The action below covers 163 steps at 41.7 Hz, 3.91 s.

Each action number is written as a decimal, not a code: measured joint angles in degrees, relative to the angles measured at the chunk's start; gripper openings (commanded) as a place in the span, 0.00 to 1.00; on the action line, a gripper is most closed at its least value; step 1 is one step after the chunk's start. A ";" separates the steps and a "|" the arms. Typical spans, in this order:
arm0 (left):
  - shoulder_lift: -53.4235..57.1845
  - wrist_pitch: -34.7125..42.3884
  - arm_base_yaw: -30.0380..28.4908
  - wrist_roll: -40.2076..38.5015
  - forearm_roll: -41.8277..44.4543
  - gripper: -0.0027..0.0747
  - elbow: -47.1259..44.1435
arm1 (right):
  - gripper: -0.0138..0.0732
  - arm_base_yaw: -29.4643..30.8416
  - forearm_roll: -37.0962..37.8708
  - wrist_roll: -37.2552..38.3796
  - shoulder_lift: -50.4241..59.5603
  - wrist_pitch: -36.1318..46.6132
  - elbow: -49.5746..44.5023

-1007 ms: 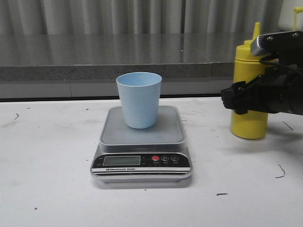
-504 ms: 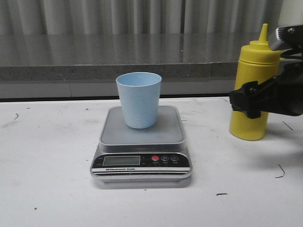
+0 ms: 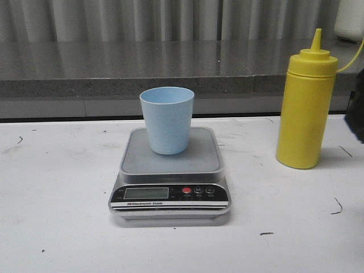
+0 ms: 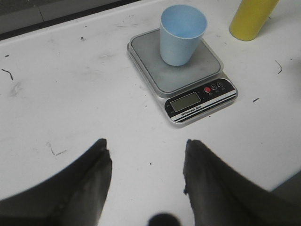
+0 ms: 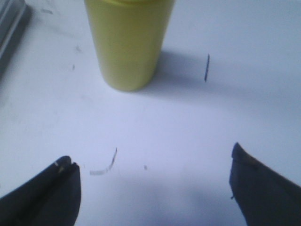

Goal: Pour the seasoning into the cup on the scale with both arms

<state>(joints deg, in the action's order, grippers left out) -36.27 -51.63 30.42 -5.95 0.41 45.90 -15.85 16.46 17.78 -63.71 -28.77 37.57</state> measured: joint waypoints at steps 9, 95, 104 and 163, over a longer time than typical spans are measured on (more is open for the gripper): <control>0.00 0.00 0.00 0.00 0.00 0.50 0.00 | 0.91 -4.31 -8.01 -8.31 9.75 -22.00 7.57; 7.41 5.40 -5.61 0.00 -0.41 0.01 -7.10 | 0.08 -4.40 -13.93 -11.91 32.42 -28.51 7.77; 19.99 21.97 -16.66 0.00 0.00 0.01 -21.34 | 0.08 -4.40 -13.93 -11.91 32.42 -28.51 7.77; 36.58 49.51 -29.30 0.00 0.00 0.01 -46.13 | 0.08 -4.40 -13.93 -11.91 32.42 -28.51 7.77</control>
<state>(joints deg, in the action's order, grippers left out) 0.32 -2.12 1.12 -5.95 0.41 -0.23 -20.25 2.53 5.86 -31.29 -57.28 45.34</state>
